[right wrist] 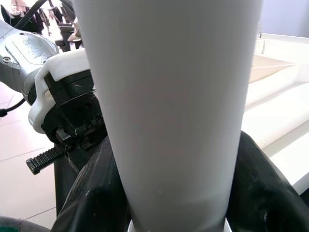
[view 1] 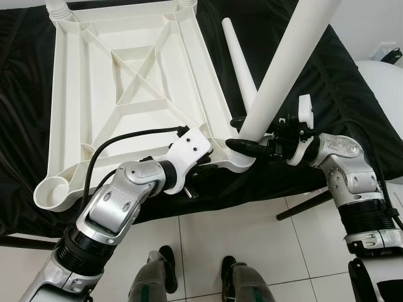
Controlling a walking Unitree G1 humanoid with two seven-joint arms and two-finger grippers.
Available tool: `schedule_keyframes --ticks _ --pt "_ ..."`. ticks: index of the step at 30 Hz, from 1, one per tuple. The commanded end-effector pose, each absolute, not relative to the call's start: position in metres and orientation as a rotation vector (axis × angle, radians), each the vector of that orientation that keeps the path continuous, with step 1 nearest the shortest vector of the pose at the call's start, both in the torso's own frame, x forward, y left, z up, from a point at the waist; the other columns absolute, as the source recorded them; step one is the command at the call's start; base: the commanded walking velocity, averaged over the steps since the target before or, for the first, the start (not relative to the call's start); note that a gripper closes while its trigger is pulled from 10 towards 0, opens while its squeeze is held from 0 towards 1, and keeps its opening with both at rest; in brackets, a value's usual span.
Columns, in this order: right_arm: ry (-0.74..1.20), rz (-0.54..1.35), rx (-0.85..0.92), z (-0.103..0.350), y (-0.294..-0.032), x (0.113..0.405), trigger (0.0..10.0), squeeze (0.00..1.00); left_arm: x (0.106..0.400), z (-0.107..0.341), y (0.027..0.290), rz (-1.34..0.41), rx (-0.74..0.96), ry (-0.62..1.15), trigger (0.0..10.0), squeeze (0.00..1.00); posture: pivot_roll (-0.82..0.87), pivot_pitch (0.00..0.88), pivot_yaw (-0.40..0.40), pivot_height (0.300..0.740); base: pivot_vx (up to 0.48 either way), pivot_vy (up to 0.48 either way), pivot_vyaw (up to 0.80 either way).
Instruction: Building children table
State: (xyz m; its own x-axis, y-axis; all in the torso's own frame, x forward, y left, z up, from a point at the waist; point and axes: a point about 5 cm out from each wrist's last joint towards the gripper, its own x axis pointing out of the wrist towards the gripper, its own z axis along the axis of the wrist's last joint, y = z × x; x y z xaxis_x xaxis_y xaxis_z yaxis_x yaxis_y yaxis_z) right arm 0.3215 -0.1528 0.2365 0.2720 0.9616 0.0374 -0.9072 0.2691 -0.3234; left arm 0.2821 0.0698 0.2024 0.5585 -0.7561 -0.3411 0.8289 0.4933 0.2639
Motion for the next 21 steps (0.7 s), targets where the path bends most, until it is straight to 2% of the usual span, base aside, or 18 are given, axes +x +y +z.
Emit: schedule_keyframes --ticks 1,12,21 --pt "-0.153 1.190 -0.219 0.2168 -0.1611 0.3241 10.0 0.00 0.2805 0.1894 0.0740 -0.953 0.419 0.263 10.0 0.00 -0.01 0.310 0.014 0.740 0.000 0.000 0.00" --pt "-0.185 1.045 -0.132 0.2114 -0.1648 0.3224 10.0 0.00 0.2801 0.1916 0.0741 -0.950 0.415 0.260 10.0 0.00 -0.01 0.307 0.017 0.740 0.000 0.000 0.00" --pt "-0.189 1.005 -0.122 0.2089 -0.1678 0.3216 10.0 0.00 0.2804 0.1912 0.0756 -0.947 0.415 0.264 10.0 0.00 -0.01 0.310 0.019 0.740 0.000 0.000 0.00"
